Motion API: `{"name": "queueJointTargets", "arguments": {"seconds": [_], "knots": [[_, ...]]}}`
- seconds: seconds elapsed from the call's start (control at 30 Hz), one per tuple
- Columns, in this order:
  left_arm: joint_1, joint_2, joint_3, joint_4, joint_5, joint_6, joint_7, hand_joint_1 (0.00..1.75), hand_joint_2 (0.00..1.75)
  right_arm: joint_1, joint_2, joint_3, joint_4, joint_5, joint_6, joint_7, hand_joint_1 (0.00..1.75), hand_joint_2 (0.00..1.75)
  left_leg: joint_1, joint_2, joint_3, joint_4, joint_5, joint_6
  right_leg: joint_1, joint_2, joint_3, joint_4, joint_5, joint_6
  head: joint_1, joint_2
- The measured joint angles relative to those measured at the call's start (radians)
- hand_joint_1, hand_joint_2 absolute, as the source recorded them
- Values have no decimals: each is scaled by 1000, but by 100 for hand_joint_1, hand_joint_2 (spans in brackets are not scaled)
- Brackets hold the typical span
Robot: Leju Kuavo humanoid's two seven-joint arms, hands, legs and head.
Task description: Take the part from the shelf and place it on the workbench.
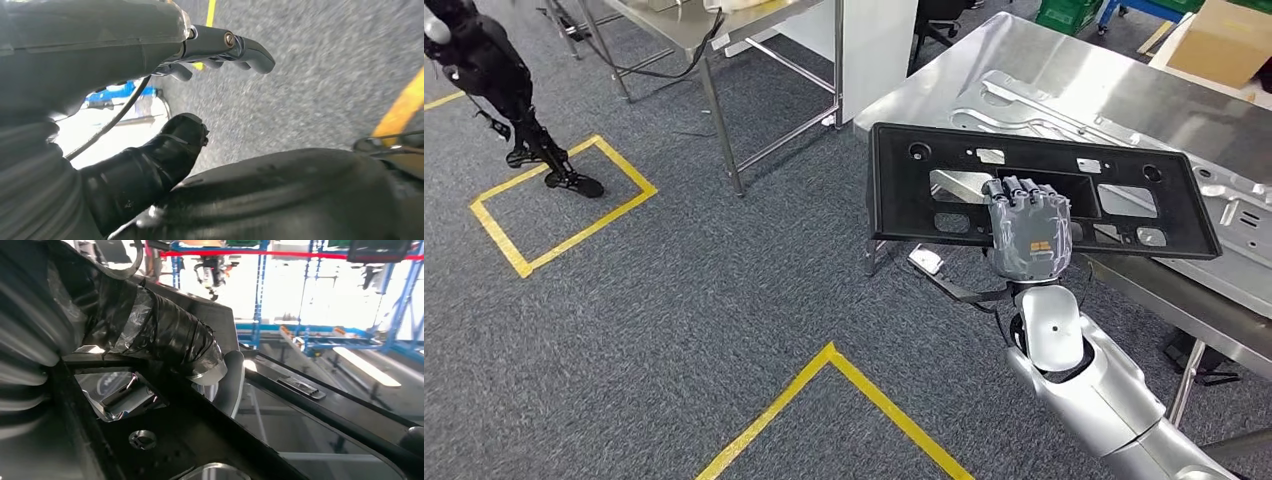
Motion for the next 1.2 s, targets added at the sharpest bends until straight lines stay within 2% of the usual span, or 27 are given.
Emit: {"name": "queueJointTargets", "arguments": {"seconds": [0.07, 0.13, 0.17, 0.23, 0.27, 0.3, 0.37, 0.4, 0.43, 0.53, 0.57, 0.6, 0.63, 0.67, 0.73, 0.77, 0.83, 0.87, 0.9, 0.93, 0.97, 1.03, 1.07, 1.1, 1.13, 1.17, 1.2], "knots": [[1, 0, 0, 0, 0, 1, -2, 0, 175, 0, 1, -1, 2, 0, 2, 0, 175, 175, -2, 20, 20, -7, -17, -12, 15, -17, 10, -21, -8, -17, -1, 0], [-1, 0, 0, 0, -1, 3, -3, 0, 175, -2, 1, -2, 1, 0, 3, 0, 175, 175, -2, 24, 27, 18, -16, -22, 14, 7, 31, -28, -17, -34, -2, 0], [-3, 0, 0, 0, 0, 3, -4, 0, 175, -3, 1, -4, 0, 0, 2, 0, 175, 175, -2, 7, 12, 62, -2, -26, 10, 20, 45, -30, -26, -41, -2, 0], [-7, 0, 0, 0, 0, 3, -8, 0, 175, -7, 3, -5, -1, 0, 2, 0, 175, 175, 1, -41, -73, 197, 11, -33, 4, 41, 76, -35, -48, -51, -2, 0], [-7, 1, 0, 0, 0, 3, -9, 0, 175, -8, 4, -5, -1, 0, 3, 0, 175, 175, 2, -57, -125, 263, -6, -37, 1, 52, 93, -36, -61, -55, -2, 0], [-7, 1, 0, 0, 0, 3, -10, 0, 175, -7, 6, -5, -1, 0, 3, -1, 175, 175, 2, -63, -174, 310, -41, -40, 0, 66, 111, -37, -75, -56, -2, 0], [-7, 2, 0, 0, 0, 3, -11, 0, 175, -5, 8, -5, -1, 0, 3, -3, 175, 175, 2, -65, -245, 331, -122, -43, -3, 97, 154, -37, -108, -55, -2, 0], [-7, 3, 0, 0, 0, 3, -11, 0, 175, -4, 8, -5, -1, 0, 4, -4, 175, 175, 2, -67, -265, 306, -137, -43, -5, 112, 178, -38, -126, -54, -2, 0], [-6, 3, 0, 0, 0, 3, -11, 0, 175, -4, 9, -5, 0, 0, 4, -5, 175, 175, 1, -72, -275, 261, -115, -42, -7, 126, 202, -38, -145, -51, -2, 0], [1, 5, 0, 0, 1, 3, -14, 0, 175, 2, 14, -5, 2, 0, 6, -8, 175, 175, -2, -120, -281, 98, 137, -33, -13, 164, 254, -41, -200, -37, -2, 0], [2, 5, 0, 0, 2, 3, -15, 0, 175, 5, 15, -5, 4, 0, 7, -10, 175, 175, -4, -128, -276, 72, 193, -27, -15, 176, 268, -46, -211, -31, -2, 0], [2, 5, 0, 0, 3, 2, -15, 0, 175, 7, 16, -6, 4, 0, 8, -11, 175, 175, -7, -124, -266, 64, 202, -19, -16, 185, 277, -44, -210, -24, -2, 0], [1, 4, 0, 0, 3, 2, -15, 0, 175, 7, 16, -8, 4, 0, 9, -12, 175, 175, -7, -112, -250, 56, 191, -12, -16, 186, 272, -32, -197, -19, -2, 0], [0, 2, 0, 0, 3, 2, -15, 0, 175, 8, 16, -10, 4, 0, 9, -12, 175, 175, -6, -101, -231, 41, 183, -5, -16, 169, 256, 4, -170, -16, -2, 0], [2, 0, 0, 0, 3, 3, -15, 0, 175, 7, 18, -14, 5, 0, 10, -14, 175, 175, -4, -87, -182, 7, 164, 3, -10, 110, 177, 123, -125, -12, -2, 0], [4, -1, 0, 0, 3, 3, -15, 0, 175, 8, 18, -14, 7, 0, 10, -15, 175, 175, -4, -81, -154, -8, 151, 5, -8, 81, 131, 178, -131, -11, -1, 0], [9, -1, 0, 0, 3, 3, -15, 0, 175, 13, 18, -14, 11, 0, 10, -15, 175, 175, -4, -68, -90, -35, 119, 6, -6, 65, 51, 227, -215, -8, -1, 0], [10, -1, 0, 0, 3, 3, -15, 0, 175, 15, 18, -14, 12, 0, 11, -15, 175, 175, -4, -62, -56, -46, 100, 6, -6, 64, 23, 219, -265, -6, -1, 0], [11, -1, 0, 0, 3, 3, -15, 0, 175, 16, 18, -14, 14, 0, 11, -15, 175, 175, -4, -54, -20, -56, 80, 5, -6, 62, 2, 192, -295, -4, -1, 0], [12, -1, 0, 0, 3, 3, -15, 0, 175, 16, 18, -14, 15, 0, 11, -16, 175, 175, -4, -47, 16, -62, 57, 3, -7, 57, -12, 148, -286, -3, -1, 0], [15, -1, 0, 0, 3, 3, -15, 0, 175, 18, 18, -14, 17, 0, 11, -16, 175, 175, -5, -39, 48, -68, 33, 1, -6, 41, -22, 88, -218, -5, -1, 0], [18, -1, 0, 1, 3, 3, -16, 0, 175, 22, 18, -14, 22, 0, 12, -16, 175, 175, -9, -23, 102, -69, -19, -6, 4, -6, -38, -13, -17, -17, -1, 0], [19, 0, 1, 2, 3, 3, -16, 0, 175, 24, 19, -14, 23, 0, 13, -17, 175, 175, -11, -16, 119, -72, -40, -11, 10, -18, -41, -35, 51, -25, -2, 0], [16, 0, 1, 2, 3, 3, -16, 0, 175, 23, 19, -15, 22, 0, 14, -16, 175, 175, -12, -10, 133, -70, -52, -16, 14, -18, -40, -35, 70, -33, -2, 0], [12, 0, 1, 1, 3, 4, -17, 0, 175, 19, 20, -16, 20, -1, 15, -12, 175, 175, -12, -6, 135, -61, -51, -22, 13, -6, -33, -28, 52, -42, -2, 0], [8, 0, 1, 1, 3, 5, -20, 0, 175, 14, 20, -18, 18, -1, 18, -8, 175, 175, -10, -11, 124, -25, -36, -28, 11, 8, -24, -28, 43, -48, -2, 0], [4, 0, 1, 1, 4, 6, -25, 0, 175, 9, 21, -19, 16, -2, 23, -6, 175, 175, -8, -24, 91, 39, -14, -35, 7, 18, -9, -33, 32, -54, -2, 0]]}}
